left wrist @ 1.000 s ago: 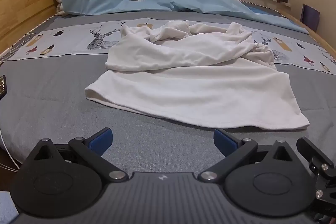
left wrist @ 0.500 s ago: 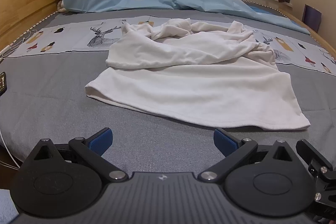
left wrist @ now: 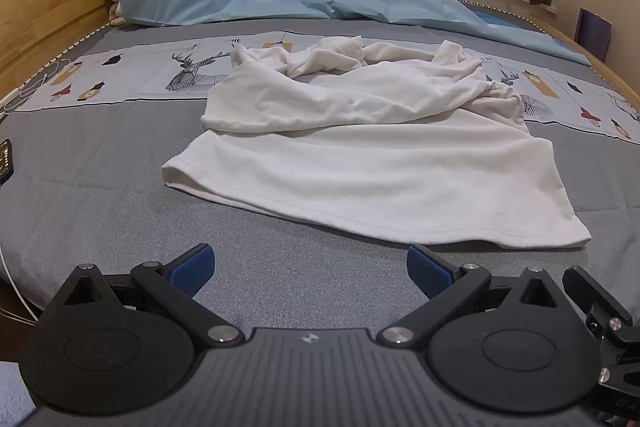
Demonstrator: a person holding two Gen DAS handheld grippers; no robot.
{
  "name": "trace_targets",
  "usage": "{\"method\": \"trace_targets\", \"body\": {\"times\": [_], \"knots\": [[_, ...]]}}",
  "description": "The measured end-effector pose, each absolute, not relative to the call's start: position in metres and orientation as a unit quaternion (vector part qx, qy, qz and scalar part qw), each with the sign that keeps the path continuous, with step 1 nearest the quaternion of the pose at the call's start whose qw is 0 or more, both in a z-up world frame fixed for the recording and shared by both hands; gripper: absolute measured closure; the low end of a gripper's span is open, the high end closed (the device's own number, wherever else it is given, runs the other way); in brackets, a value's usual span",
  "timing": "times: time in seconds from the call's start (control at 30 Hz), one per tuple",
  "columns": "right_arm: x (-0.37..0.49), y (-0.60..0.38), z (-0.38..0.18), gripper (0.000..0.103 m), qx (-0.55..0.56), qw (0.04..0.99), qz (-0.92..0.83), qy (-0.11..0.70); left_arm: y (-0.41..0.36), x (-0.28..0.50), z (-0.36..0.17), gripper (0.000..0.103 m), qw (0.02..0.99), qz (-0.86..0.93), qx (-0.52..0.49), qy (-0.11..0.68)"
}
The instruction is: Fold small clothes
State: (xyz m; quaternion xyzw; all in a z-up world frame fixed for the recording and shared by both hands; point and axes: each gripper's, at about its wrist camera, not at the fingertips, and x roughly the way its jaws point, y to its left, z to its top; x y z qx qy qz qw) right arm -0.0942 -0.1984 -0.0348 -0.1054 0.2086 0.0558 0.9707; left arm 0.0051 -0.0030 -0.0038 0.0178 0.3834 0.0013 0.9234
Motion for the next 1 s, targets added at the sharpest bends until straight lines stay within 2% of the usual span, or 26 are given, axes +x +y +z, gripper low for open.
{"method": "trace_targets", "body": {"times": [1.0], "knots": [[-0.0956,-0.1981,-0.0342,0.001,-0.108,0.971,0.057,0.207,-0.0039,0.0041,-0.0004,0.001,0.925,0.000,0.017,0.380]]}}
